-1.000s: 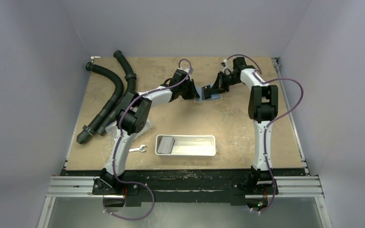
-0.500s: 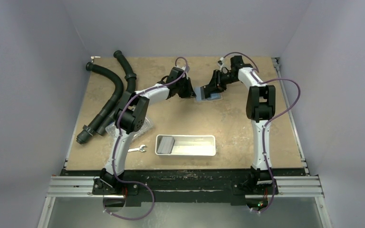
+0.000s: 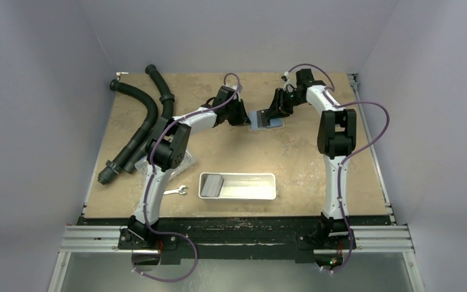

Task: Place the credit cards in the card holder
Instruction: Insert the credit card into the card holder.

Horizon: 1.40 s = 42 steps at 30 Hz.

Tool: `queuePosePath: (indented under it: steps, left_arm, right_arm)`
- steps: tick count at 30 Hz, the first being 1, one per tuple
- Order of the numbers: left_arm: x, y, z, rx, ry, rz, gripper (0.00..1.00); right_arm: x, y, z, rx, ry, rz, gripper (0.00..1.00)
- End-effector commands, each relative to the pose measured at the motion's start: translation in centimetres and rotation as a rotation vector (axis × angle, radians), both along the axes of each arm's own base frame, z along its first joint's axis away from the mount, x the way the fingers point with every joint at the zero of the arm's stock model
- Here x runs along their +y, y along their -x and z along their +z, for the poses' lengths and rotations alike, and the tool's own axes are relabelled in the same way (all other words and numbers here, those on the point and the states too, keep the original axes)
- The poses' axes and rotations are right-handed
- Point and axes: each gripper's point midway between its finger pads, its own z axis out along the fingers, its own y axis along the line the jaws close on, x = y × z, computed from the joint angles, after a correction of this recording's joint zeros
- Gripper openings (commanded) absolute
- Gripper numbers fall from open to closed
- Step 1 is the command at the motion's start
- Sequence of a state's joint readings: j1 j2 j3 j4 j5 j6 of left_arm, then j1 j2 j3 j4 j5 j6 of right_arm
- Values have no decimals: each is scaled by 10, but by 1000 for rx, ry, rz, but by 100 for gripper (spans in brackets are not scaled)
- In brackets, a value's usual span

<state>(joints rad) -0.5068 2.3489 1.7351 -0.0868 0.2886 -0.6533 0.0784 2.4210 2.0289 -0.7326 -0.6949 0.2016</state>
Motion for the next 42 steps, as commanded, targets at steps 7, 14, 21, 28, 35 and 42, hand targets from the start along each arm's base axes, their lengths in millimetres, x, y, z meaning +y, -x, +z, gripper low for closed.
queuePosePath:
  steps: [7, 14, 21, 28, 35, 42]
  left_arm:
    - [12, 0, -22, 30, -32, 19, 5]
    - [13, 1, -26, 35, -41, 20, 5]
    - [18, 0, -33, 45, -72, 37, 2]
    - [23, 0, -37, 51, -93, 48, 1]
    - [22, 0, -38, 50, -88, 50, 0]
    - [23, 1, -35, 44, -86, 51, 0]
  right_arm:
    - [-13, -19, -13, -41, 75, -45, 36]
    - [-3, -23, -28, -51, 78, -15, 23]
    - [6, -18, -35, -52, 86, 39, 10]
    - [12, -14, -43, -32, 42, 81, 2]
    - [24, -5, -51, 2, 19, 78, 5]
    - [29, -8, -23, -26, -13, 29, 14]
